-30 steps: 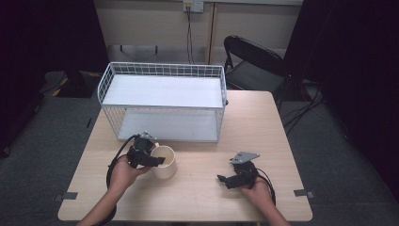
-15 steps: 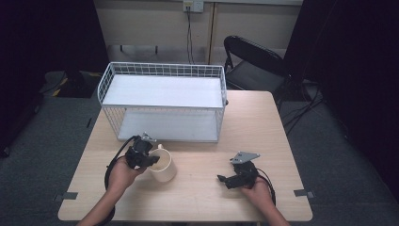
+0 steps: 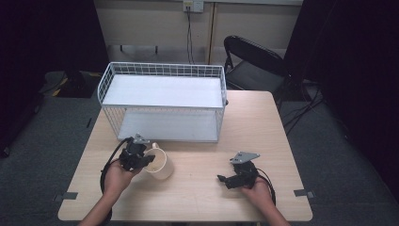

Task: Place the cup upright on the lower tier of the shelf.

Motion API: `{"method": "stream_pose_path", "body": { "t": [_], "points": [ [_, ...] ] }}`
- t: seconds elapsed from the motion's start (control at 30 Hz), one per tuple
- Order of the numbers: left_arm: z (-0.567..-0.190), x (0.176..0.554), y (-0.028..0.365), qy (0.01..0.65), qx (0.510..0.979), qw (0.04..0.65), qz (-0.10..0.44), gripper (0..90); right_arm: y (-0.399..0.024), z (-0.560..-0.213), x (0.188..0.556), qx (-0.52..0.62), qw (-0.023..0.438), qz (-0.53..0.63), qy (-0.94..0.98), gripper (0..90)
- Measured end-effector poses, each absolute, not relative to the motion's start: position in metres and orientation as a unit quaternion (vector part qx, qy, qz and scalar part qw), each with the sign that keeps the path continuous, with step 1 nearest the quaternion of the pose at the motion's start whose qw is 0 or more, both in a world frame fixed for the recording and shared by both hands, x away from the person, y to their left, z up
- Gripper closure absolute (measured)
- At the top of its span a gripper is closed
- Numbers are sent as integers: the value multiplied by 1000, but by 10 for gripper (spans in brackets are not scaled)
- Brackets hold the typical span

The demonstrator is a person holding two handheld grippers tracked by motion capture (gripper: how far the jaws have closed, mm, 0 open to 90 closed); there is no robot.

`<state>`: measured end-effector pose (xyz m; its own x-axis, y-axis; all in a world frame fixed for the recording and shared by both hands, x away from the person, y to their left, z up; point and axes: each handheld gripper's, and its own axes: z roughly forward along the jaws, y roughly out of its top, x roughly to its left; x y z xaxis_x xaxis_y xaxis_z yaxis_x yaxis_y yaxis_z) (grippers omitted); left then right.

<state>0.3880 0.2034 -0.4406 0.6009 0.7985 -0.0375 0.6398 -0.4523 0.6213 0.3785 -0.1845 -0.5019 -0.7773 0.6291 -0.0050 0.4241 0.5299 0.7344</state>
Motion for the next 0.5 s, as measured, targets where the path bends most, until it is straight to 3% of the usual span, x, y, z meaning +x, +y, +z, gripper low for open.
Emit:
{"method": "stream_pose_path", "body": {
  "t": [0.5],
  "points": [
    [-428, 387, 210, 430, 799, 354, 226, 831, -184, -502, 378, 305, 136, 377, 864, 135]
  ]
}}
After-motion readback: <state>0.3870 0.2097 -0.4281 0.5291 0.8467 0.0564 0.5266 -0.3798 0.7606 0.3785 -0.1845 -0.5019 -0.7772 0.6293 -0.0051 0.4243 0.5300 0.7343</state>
